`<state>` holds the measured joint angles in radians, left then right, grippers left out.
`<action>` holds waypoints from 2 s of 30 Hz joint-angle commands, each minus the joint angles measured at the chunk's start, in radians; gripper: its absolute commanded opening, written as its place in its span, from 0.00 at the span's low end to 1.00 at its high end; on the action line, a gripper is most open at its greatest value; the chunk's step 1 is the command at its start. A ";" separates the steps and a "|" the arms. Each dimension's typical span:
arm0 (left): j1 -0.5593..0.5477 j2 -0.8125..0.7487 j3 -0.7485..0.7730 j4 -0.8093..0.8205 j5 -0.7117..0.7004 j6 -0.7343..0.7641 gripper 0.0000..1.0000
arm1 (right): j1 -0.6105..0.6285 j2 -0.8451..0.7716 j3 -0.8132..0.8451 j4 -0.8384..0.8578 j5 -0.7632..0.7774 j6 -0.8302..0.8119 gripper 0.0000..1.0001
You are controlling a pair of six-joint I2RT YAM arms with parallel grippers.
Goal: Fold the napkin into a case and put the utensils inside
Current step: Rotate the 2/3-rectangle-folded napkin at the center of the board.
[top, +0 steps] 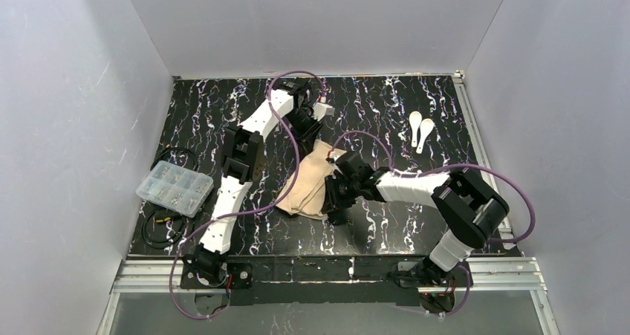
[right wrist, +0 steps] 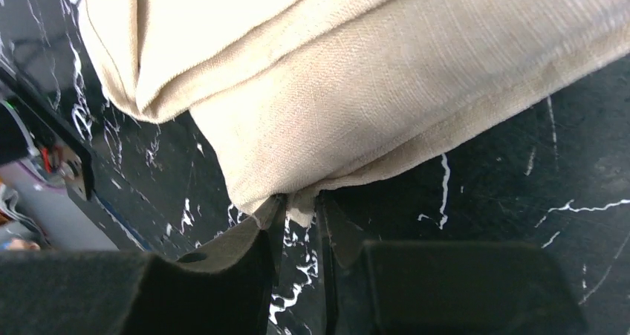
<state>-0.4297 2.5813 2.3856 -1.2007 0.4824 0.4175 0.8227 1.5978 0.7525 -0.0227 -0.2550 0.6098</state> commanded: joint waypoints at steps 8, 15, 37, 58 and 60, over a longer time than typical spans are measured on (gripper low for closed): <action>0.070 -0.257 -0.130 -0.012 0.074 0.006 0.27 | -0.197 -0.113 0.277 -0.257 -0.033 -0.234 0.35; 0.117 -0.362 -0.305 -0.033 0.065 0.019 0.28 | -0.288 0.171 0.502 -0.133 -0.080 -0.268 0.33; -0.027 -0.474 -0.816 0.033 0.081 0.152 0.21 | -0.384 0.354 0.414 -0.014 0.039 -0.125 0.16; -0.038 -0.568 -0.698 -0.052 0.054 0.276 0.20 | -0.317 -0.174 -0.018 -0.236 0.138 0.048 0.17; -0.038 -0.581 -0.716 -0.071 0.071 0.312 0.21 | -0.317 -0.184 0.091 -0.304 0.149 0.011 0.19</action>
<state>-0.4625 2.0815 1.7004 -1.1950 0.5091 0.6426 0.5053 1.4651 0.6838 -0.1497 -0.1295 0.6758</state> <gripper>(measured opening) 0.205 0.176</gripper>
